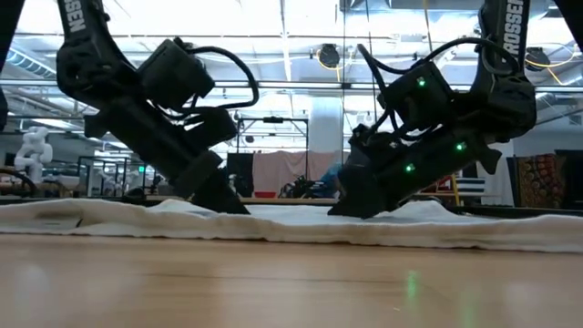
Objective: Roll towel
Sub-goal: Roll the white kitchen towel
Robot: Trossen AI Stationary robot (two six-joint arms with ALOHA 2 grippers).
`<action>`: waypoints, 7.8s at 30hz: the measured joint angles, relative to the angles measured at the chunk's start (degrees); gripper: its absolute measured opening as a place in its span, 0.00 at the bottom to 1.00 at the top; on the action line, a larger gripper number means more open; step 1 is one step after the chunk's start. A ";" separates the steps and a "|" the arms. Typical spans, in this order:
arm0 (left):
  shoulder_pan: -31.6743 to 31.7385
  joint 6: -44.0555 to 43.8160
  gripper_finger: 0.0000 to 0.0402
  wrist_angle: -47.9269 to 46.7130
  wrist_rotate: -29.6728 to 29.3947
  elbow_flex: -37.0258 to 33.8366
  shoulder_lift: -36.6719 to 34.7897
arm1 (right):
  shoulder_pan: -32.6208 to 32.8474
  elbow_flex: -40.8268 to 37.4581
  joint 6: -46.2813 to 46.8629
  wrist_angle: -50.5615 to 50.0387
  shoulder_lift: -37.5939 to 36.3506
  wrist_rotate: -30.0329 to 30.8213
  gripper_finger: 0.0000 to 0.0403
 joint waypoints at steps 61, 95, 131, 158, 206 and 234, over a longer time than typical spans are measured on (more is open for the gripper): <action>-0.52 -12.31 0.26 -20.40 16.42 1.20 -18.95 | 17.42 7.48 2.77 -47.80 -19.52 7.00 0.00; 1.40 -6.12 0.25 -33.65 0.45 0.81 -17.51 | 21.84 3.37 34.65 -57.78 -20.77 -10.08 0.00; -10.54 -7.71 0.25 -27.02 10.73 0.90 -17.62 | 24.79 6.89 18.34 -66.50 -21.56 -3.74 0.00; -16.70 -11.76 0.26 -22.17 2.03 0.96 -17.66 | 24.82 6.91 18.91 -63.41 -21.88 4.00 0.00; -39.65 -1.66 0.67 -1.71 -2.84 1.60 -7.91 | 26.38 6.93 25.03 -37.37 -21.48 5.37 0.00; -37.83 11.40 0.44 -13.37 -5.12 17.49 5.81 | 27.20 6.95 24.81 -20.85 -13.16 5.43 0.00</action>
